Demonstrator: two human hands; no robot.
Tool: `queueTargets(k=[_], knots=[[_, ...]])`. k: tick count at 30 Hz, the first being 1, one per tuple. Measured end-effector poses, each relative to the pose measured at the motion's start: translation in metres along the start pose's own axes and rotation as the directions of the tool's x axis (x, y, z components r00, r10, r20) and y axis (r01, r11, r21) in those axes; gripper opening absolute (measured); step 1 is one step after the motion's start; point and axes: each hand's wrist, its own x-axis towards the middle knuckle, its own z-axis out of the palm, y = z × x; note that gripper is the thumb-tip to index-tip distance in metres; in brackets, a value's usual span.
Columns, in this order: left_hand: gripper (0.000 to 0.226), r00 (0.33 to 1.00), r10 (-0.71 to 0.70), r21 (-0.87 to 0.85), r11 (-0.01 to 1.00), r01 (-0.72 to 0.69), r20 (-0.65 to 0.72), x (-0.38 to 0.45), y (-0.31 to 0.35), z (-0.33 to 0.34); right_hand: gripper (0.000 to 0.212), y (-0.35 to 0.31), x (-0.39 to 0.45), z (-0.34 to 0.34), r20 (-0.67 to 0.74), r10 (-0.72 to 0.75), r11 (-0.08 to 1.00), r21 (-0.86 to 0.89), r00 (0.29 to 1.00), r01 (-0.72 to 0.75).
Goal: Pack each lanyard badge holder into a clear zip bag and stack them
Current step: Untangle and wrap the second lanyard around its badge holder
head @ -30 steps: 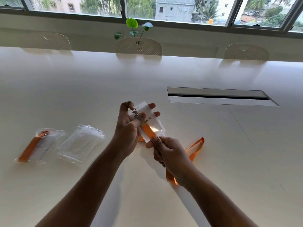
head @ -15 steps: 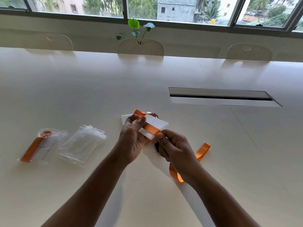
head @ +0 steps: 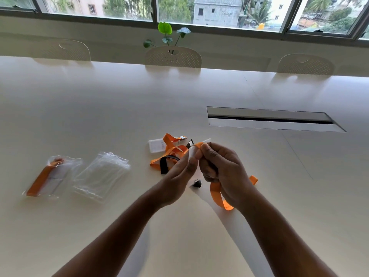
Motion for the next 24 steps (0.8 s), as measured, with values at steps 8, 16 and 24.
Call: queueTargets(k=[8, 16, 24], knots=[[0.078, 0.989, -0.040, -0.211, 0.977, 0.010, -0.139, 0.009, -0.001, 0.007, 0.038, 0.000, 0.003, 0.008, -0.038, 0.072, 0.997, 0.037, 0.997, -0.070], [0.066, 0.960, -0.129, -0.569, 0.822, -0.036, -0.248, 0.026, 0.013, -0.016, 0.038, 0.022, -0.003, 0.018, 0.017, 0.321, 0.939, -0.132, 0.947, -0.316], [0.041, 0.948, -0.049, -0.517, 0.847, -0.128, -0.315, 0.019, 0.009, -0.020, 0.034, 0.040, -0.010, 0.021, -0.052, 0.419, 0.899, -0.116, 0.907, -0.422]])
